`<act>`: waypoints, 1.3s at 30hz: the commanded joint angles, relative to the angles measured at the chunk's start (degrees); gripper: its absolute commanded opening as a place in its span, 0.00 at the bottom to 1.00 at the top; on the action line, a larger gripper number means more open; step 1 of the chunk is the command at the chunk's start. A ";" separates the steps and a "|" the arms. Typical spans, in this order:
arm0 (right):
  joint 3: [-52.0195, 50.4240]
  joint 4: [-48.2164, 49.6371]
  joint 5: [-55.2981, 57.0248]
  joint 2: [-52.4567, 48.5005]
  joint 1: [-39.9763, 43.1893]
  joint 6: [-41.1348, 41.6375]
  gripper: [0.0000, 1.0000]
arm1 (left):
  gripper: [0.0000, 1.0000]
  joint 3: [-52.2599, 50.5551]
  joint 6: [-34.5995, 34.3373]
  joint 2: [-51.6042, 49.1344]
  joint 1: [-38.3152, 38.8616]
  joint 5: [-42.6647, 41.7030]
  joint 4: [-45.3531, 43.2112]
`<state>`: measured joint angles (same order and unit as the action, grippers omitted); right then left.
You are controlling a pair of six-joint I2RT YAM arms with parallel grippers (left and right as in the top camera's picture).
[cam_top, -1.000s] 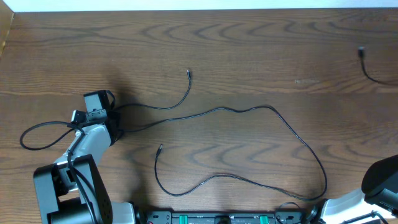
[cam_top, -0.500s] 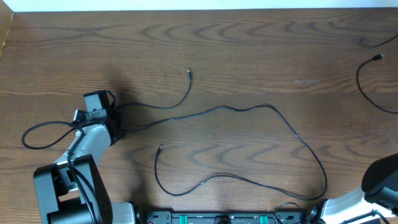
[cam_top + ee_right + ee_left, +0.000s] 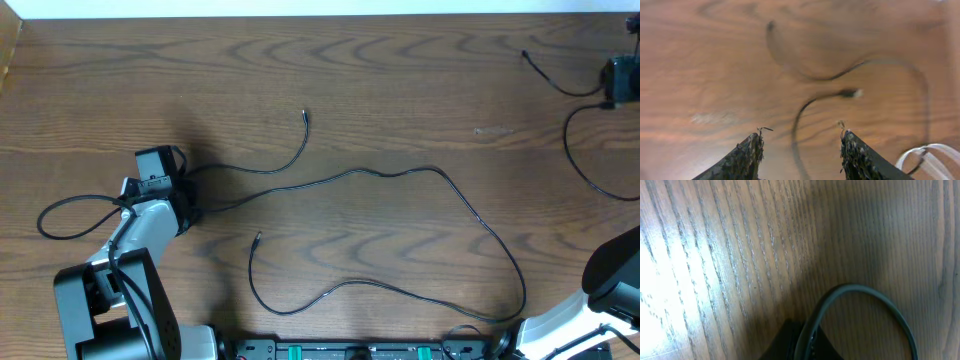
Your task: Untangle cables
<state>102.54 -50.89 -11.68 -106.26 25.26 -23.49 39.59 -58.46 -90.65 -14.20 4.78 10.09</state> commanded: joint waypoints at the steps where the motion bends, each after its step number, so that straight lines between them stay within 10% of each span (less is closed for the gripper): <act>1: 0.68 -5.92 -3.69 0.17 -0.61 3.61 0.49 | 0.08 -0.37 0.39 -0.31 -0.20 0.13 0.37; 9: -11.52 -12.87 1.29 0.17 -0.55 16.31 0.64 | 0.07 -0.37 1.66 -0.31 -0.20 0.11 1.60; 16: -24.02 -6.27 3.45 0.17 0.04 24.24 0.75 | 0.08 -0.37 16.22 -0.31 -0.20 -3.50 1.16; 32: -31.34 -3.21 24.00 0.17 4.66 25.14 0.93 | 0.08 -0.37 41.16 -0.31 7.23 -19.15 -0.09; 39: -36.17 2.78 20.72 0.17 9.18 22.03 0.95 | 0.26 -0.37 43.41 -0.31 13.62 -19.12 -0.55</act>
<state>68.12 -49.21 9.47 -106.13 32.88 0.23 39.59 -17.89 -90.65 -2.48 -13.67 9.80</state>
